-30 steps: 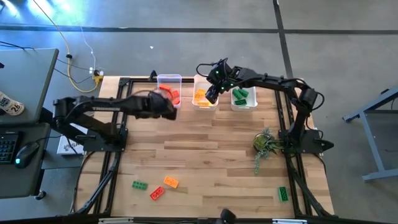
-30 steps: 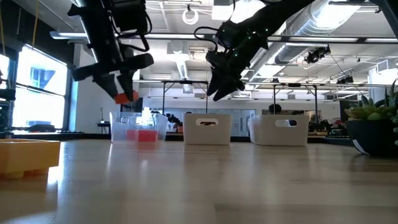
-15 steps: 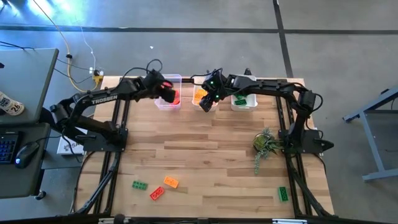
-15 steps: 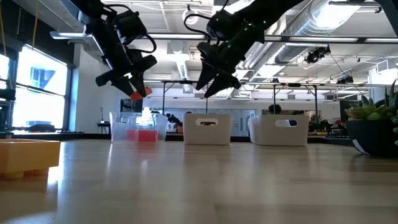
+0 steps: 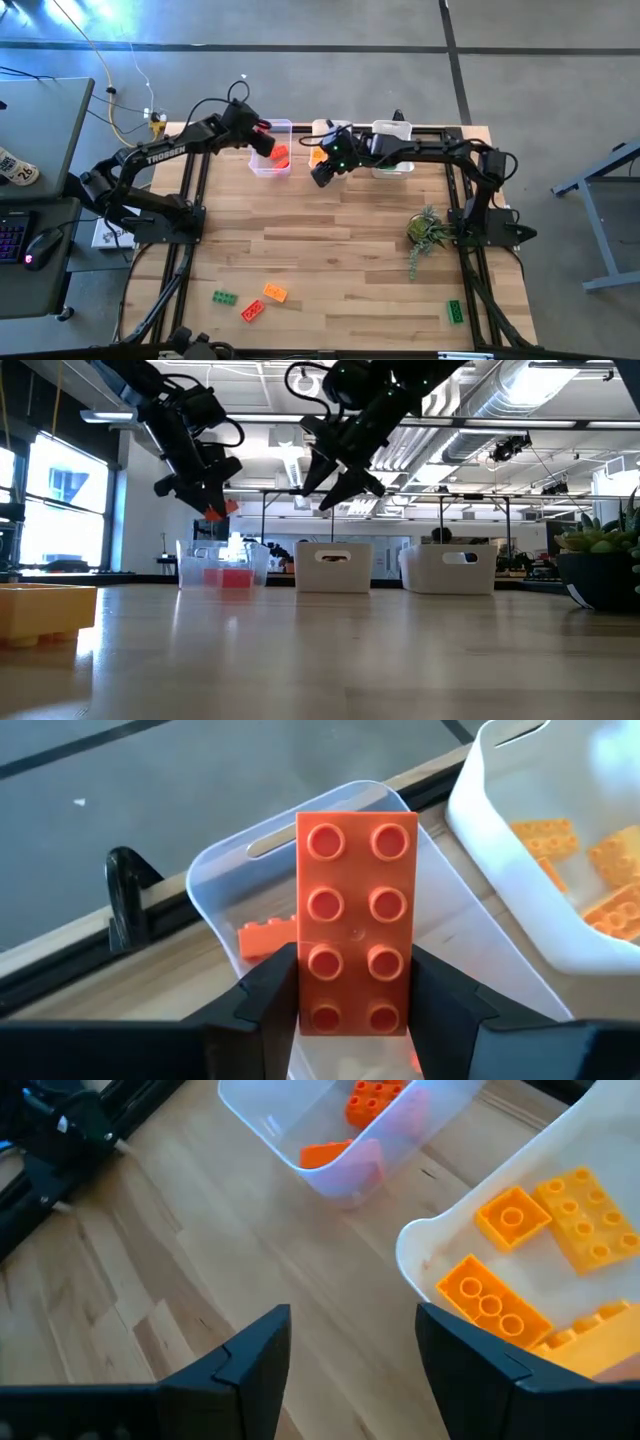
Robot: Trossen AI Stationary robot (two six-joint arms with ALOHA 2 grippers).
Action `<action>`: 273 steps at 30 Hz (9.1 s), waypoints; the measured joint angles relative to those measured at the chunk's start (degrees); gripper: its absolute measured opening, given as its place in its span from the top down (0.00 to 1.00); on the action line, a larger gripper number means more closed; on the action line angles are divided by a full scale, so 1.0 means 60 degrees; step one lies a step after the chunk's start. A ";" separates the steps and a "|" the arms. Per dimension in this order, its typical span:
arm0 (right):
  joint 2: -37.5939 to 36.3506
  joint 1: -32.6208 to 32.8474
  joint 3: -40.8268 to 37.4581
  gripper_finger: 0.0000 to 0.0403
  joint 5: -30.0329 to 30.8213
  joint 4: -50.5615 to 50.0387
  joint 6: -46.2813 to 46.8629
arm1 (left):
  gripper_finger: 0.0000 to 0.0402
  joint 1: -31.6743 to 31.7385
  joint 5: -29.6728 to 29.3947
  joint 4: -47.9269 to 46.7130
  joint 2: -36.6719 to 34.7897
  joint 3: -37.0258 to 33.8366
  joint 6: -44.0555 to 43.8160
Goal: Sort & place blocks by color
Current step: Put the orange game piece into the transparent bin, then put the green game piece into the right white bin
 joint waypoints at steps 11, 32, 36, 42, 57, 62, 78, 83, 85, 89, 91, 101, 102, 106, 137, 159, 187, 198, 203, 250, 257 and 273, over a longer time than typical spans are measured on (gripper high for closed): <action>0.0000 0.0774 0.0000 0.50 0.1175 0.0000 0.1129 | 0.59 0.0124 0.0321 0.0186 -0.0004 0.0000 0.0993; 0.0000 0.1241 0.0000 0.50 0.1120 0.0002 0.1688 | 0.52 -0.0022 0.1985 -0.1593 -0.0827 0.0011 0.1483; 0.0000 0.1241 0.0000 0.50 0.1124 0.0000 0.1673 | 0.52 -0.0426 0.2509 -0.2579 -0.1512 0.0011 0.1376; 0.0000 0.1275 0.0000 0.50 0.0884 0.0002 0.1427 | 0.52 -0.1496 0.2431 -0.4452 -0.2672 0.0011 0.0174; 0.0000 0.1285 0.0000 0.50 0.0621 0.0000 0.0331 | 0.52 -0.5474 0.2134 -0.6688 -0.5238 0.0011 -0.3548; 0.0000 0.1303 0.0000 0.50 0.0601 -0.0004 0.0159 | 0.52 -0.6974 0.2080 -0.6688 -0.5610 0.0011 -0.4658; 0.0000 0.1854 -0.0022 0.50 0.0690 -0.0481 -0.0639 | 0.52 -1.1383 0.1620 -0.6604 -0.4912 -0.0762 -0.6654; 0.0000 0.2031 -0.0022 0.50 0.0693 -0.0654 -0.0768 | 0.52 -1.2458 0.1595 -0.6532 -0.4693 -0.0765 -0.7249; 0.0000 0.2101 -0.0022 0.50 0.0694 -0.0663 -0.0768 | 0.52 -1.2845 0.1595 -0.6528 -0.4611 -0.0765 -0.7567; 0.0000 0.2200 -0.0022 0.50 0.0694 -0.0663 -0.0768 | 0.52 -1.3595 0.1563 -0.6458 -0.4401 -0.0765 -0.8260; 0.0000 0.2232 -0.0025 0.50 0.0694 -0.0663 -0.0768 | 0.52 -1.3949 0.1456 -0.6230 -0.4258 -0.0765 -0.8609; 0.0000 0.2239 -0.0025 0.50 0.0694 -0.0668 -0.0768 | 0.52 -1.5216 0.1680 -0.5278 -0.3471 -0.0765 -1.0185; 0.0000 0.2239 -0.0025 0.50 0.0694 -0.0675 -0.0768 | 0.52 -1.5287 0.1796 -0.5282 -0.3381 -0.0765 -1.0353; 0.0000 0.2239 -0.0025 0.50 0.0698 -0.0702 -0.0768 | 0.52 -1.5552 0.2033 -0.5289 -0.3094 -0.0765 -1.1013; 0.0000 0.2772 -0.0025 0.50 0.0950 -0.0808 -0.1016 | 0.46 -1.6328 0.2976 -0.4829 -0.1942 -0.0765 -1.0944; 0.0000 0.2782 -0.0025 0.50 0.1443 -0.0805 -0.0970 | 0.47 -1.6582 0.1783 -0.3231 0.0536 -0.0765 -0.8343; 0.0000 0.2775 -0.0025 0.50 0.1636 -0.0834 -0.0673 | 0.49 -1.6579 0.1621 -0.2611 0.2855 -0.0722 -0.7956; 0.0000 0.2775 -0.0025 0.50 0.1634 -0.0849 -0.0755 | 0.73 -1.6319 0.1671 -0.2601 0.2685 -0.0772 -0.8017; 0.0000 0.2775 -0.0025 0.50 0.1628 -0.0849 -0.0760 | 0.73 -1.5859 0.1653 -0.2579 0.2160 -0.0772 -0.7932; 0.0000 0.2909 -0.0025 0.50 0.1219 0.0673 0.2836 | 0.71 -0.4545 0.0249 -0.1172 -0.1861 -0.0761 0.2616; 0.0000 0.2804 -0.0025 0.50 0.3103 0.2835 0.3484 | 0.71 -0.4499 0.0150 -0.0989 -0.1861 -0.0761 0.3416; 0.0000 0.2013 -0.0025 0.50 0.3047 0.4345 0.4730 | 0.71 -0.4834 -0.0095 0.0226 -0.1861 -0.0761 0.4137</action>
